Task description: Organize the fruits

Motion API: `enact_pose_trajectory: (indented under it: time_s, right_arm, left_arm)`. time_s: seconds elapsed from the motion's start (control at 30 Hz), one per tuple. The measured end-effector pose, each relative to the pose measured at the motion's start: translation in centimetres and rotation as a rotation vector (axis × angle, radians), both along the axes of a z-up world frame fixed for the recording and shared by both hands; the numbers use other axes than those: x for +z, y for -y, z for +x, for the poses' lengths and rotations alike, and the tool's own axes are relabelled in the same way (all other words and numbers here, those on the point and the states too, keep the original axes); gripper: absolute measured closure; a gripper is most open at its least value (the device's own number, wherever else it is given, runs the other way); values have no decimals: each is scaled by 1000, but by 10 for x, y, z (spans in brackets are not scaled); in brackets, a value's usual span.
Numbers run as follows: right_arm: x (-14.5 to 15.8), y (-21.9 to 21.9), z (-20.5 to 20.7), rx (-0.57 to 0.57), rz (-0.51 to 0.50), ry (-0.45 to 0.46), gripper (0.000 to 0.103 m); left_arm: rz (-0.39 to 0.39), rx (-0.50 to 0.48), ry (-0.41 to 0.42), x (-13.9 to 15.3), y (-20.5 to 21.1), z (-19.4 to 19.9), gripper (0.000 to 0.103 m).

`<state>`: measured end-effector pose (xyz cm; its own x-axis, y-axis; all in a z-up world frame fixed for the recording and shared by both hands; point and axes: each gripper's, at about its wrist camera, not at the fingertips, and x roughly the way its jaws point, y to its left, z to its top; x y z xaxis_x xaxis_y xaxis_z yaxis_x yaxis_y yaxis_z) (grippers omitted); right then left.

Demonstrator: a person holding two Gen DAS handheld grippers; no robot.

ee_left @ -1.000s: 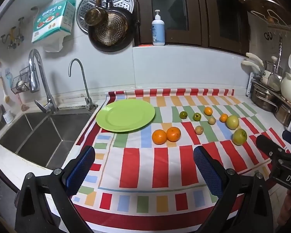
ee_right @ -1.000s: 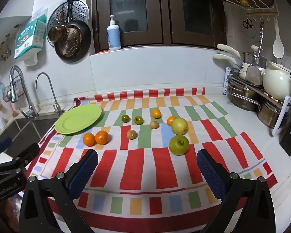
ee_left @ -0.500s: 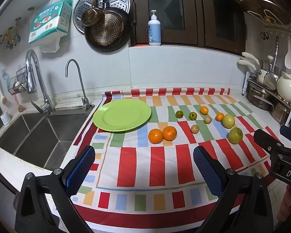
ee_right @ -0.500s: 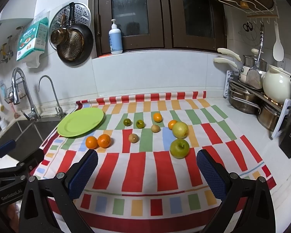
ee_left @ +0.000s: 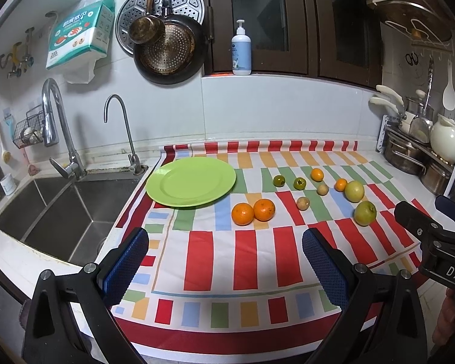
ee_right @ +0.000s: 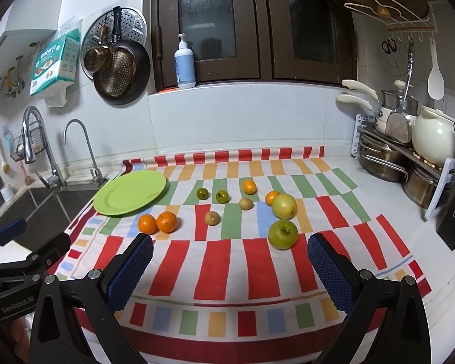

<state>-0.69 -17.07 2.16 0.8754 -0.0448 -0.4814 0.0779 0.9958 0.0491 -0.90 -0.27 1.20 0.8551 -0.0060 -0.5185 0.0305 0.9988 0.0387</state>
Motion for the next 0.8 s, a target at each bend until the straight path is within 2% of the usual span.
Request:
enact_pose_trajectory:
  time_s: [0.8]
  right_arm:
    - [5,-3,-3,17,-1,12,1]
  left_arm:
    - [-10,-9,39,11,-2,-12,0]
